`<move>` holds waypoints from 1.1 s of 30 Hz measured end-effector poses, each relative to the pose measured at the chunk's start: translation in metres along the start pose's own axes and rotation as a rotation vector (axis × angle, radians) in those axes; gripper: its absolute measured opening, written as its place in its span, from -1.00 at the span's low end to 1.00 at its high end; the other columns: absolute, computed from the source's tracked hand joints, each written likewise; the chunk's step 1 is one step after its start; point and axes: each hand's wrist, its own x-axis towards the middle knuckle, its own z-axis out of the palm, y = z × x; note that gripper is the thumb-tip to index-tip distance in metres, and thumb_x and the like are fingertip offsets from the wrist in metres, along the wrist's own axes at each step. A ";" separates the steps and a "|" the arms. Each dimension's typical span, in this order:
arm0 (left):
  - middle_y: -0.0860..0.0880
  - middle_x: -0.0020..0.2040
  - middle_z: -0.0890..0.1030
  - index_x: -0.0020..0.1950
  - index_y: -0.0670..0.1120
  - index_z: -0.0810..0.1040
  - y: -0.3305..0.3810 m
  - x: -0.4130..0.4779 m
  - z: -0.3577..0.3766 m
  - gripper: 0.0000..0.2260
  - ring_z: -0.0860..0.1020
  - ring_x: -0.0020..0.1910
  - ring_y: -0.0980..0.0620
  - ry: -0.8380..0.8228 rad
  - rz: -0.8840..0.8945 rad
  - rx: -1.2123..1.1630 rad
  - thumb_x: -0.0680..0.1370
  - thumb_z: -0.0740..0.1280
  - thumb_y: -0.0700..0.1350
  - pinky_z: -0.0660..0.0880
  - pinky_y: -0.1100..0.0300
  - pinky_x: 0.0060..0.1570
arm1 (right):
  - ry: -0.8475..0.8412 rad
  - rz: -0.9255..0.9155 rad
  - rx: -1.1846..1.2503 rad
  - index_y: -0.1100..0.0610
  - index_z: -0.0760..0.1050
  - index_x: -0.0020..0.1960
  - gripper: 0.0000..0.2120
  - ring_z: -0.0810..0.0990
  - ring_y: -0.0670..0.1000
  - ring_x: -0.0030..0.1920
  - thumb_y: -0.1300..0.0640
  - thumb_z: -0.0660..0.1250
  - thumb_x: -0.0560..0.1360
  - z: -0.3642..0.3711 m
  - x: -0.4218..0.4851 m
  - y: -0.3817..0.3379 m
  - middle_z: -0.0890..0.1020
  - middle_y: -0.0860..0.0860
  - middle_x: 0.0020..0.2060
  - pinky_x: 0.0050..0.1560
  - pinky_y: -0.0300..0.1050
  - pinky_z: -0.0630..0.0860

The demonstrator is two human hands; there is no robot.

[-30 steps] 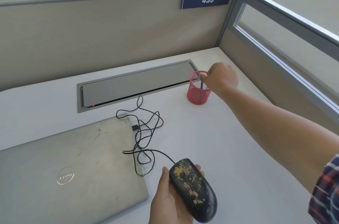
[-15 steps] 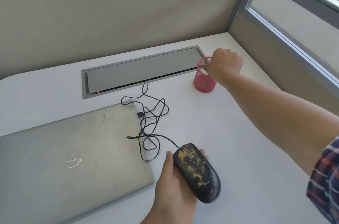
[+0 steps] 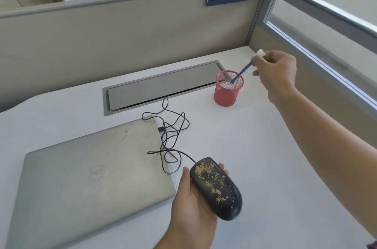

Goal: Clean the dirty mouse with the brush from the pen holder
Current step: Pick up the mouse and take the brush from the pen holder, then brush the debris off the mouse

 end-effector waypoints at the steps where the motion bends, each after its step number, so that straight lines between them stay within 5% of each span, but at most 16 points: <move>1: -0.23 0.16 0.68 0.24 -0.20 0.60 -0.002 -0.005 -0.002 -0.47 0.64 0.17 -0.15 -0.005 0.005 0.000 0.64 0.07 0.17 0.48 -0.07 0.15 | -0.010 0.033 0.083 0.17 0.62 -0.22 -0.80 0.65 -0.11 -0.41 0.02 0.40 0.38 -0.015 -0.016 0.001 0.64 -0.03 -0.40 -0.46 -0.23 0.41; 8: -0.17 0.18 0.68 0.26 -0.14 0.61 -0.014 -0.047 -0.022 -0.46 0.68 0.10 -0.07 -0.046 0.023 0.034 0.65 0.04 0.20 0.49 -0.02 0.15 | -0.073 0.354 0.474 0.08 0.50 -0.18 -0.91 0.73 -0.10 -0.25 0.19 0.38 0.48 -0.101 -0.162 0.038 0.75 0.03 -0.23 -0.42 -0.35 0.48; 18: -0.18 0.16 0.69 0.25 -0.14 0.60 -0.017 -0.102 -0.059 -0.46 0.68 0.10 -0.08 -0.146 -0.042 0.101 0.67 0.01 0.20 0.51 0.00 0.15 | -0.075 0.564 0.666 0.23 0.60 0.06 -0.74 0.71 -0.07 -0.24 0.47 0.23 0.53 -0.178 -0.340 0.044 0.65 -0.02 -0.37 -0.18 -0.33 0.60; 24: -0.17 0.07 0.71 0.15 -0.15 0.63 -0.019 -0.132 -0.085 -0.46 0.67 0.06 -0.09 -0.219 -0.115 0.165 0.67 0.00 0.20 0.50 0.00 0.16 | 0.025 0.678 0.668 0.34 0.57 0.11 -0.72 0.55 -0.05 -0.22 0.51 0.16 0.54 -0.196 -0.422 0.029 0.58 0.13 -0.06 -0.20 -0.34 0.60; 29: -0.17 0.04 0.69 0.18 -0.16 0.61 -0.033 -0.155 -0.098 -0.46 0.63 0.08 -0.12 -0.279 -0.200 0.216 0.66 0.01 0.20 0.50 0.00 0.18 | 0.190 0.666 0.724 0.31 0.54 -0.03 -0.88 0.57 -0.06 -0.38 0.36 0.22 0.55 -0.208 -0.483 0.022 0.48 0.05 -0.32 -0.32 -0.34 0.57; 33: -0.19 0.07 0.63 0.33 -0.18 0.51 -0.051 -0.175 -0.097 -0.43 0.57 0.15 -0.17 -0.330 -0.239 0.246 0.65 0.01 0.22 0.42 -0.05 0.31 | 0.314 0.535 0.728 0.21 0.54 -0.15 -0.84 0.67 0.02 -0.30 0.26 0.24 0.58 -0.222 -0.523 0.019 0.56 0.03 -0.43 -0.23 -0.18 0.64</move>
